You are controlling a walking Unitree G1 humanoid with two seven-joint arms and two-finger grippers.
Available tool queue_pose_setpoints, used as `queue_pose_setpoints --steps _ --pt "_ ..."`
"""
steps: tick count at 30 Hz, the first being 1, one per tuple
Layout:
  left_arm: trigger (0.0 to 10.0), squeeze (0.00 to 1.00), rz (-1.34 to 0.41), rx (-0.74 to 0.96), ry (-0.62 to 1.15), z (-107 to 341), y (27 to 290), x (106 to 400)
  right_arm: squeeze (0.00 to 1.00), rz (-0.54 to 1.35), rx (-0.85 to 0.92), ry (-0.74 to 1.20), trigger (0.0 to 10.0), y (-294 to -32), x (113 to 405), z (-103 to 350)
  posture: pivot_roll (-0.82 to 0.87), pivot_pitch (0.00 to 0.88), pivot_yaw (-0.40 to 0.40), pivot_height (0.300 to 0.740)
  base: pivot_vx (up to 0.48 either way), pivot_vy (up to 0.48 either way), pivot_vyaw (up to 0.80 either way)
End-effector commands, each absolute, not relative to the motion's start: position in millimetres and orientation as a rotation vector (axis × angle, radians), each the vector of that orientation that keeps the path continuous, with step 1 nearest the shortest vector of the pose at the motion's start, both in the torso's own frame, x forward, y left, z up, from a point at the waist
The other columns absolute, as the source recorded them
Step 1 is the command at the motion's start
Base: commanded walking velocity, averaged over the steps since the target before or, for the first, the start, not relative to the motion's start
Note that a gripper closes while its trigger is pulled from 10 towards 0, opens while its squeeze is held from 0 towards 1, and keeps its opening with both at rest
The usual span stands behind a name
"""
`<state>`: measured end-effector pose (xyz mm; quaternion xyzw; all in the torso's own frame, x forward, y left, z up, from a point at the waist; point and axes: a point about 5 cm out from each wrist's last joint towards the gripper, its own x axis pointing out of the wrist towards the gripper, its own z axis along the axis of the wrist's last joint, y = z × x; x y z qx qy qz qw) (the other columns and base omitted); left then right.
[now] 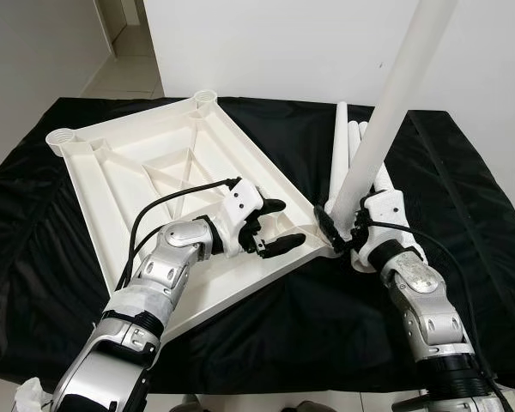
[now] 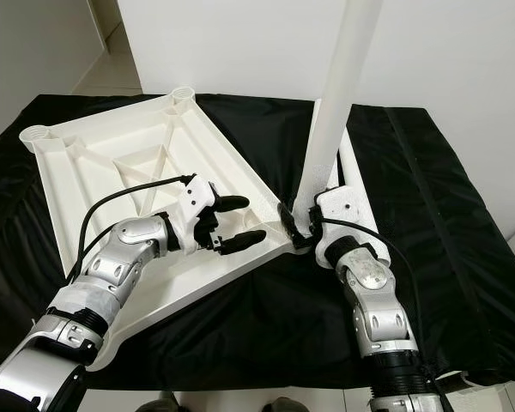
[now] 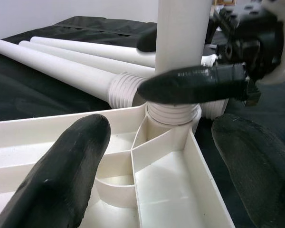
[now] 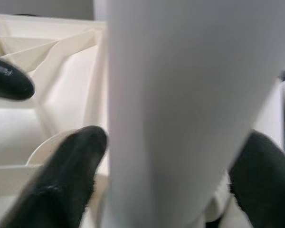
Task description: Building children table
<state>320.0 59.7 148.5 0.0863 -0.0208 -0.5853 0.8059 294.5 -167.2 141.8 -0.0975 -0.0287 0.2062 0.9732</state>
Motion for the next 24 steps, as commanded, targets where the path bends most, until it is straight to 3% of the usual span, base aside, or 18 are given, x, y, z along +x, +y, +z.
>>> queue_pose_setpoints --steps 1,2,3,10,11,19,24 --pt "10.0 0.0 -1.259 0.188 -0.042 150.1 58.7 321.0 0.0 0.449 -0.191 -0.048 4.4 -166.3 296.1 139.2 -0.05 0.0 0.023 0.74 0.0 0.0 0.0" --pt "10.0 0.0 -1.257 0.188 -0.042 150.4 58.7 321.2 0.0 0.465 -0.189 -0.039 1.1 -165.9 296.6 137.2 -0.05 0.0 0.023 0.74 0.0 0.0 0.0" --pt "10.0 0.0 -1.256 0.188 -0.042 150.4 58.7 321.3 0.0 0.483 -0.183 -0.033 0.0 -165.1 296.7 135.8 -0.05 0.0 0.022 0.74 0.0 0.0 0.0" --pt "10.0 0.0 -1.257 0.189 -0.046 151.2 57.5 322.2 0.0 0.492 -0.176 -0.009 0.0 -165.4 296.4 130.1 -0.05 0.0 0.021 0.74 0.0 0.0 0.0" --pt "10.0 0.0 -1.258 0.189 -0.046 151.3 57.3 322.1 0.0 0.487 -0.172 0.0 10.0 -166.4 296.1 128.4 -0.05 0.0 0.022 0.74 0.0 0.0 0.0" --pt "10.0 0.0 -1.263 0.19 -0.046 151.0 57.1 321.7 0.0 0.464 -0.163 0.008 10.0 -168.6 295.6 126.3 -0.06 0.0 0.023 0.74 0.0 0.0 0.0" --pt "10.0 0.0 -1.268 0.191 -0.043 149.9 57.1 320.5 0.0 0.343 -0.146 0.016 10.0 -174.2 295.6 125.6 -0.06 0.0 0.019 0.74 0.0 0.0 0.0"
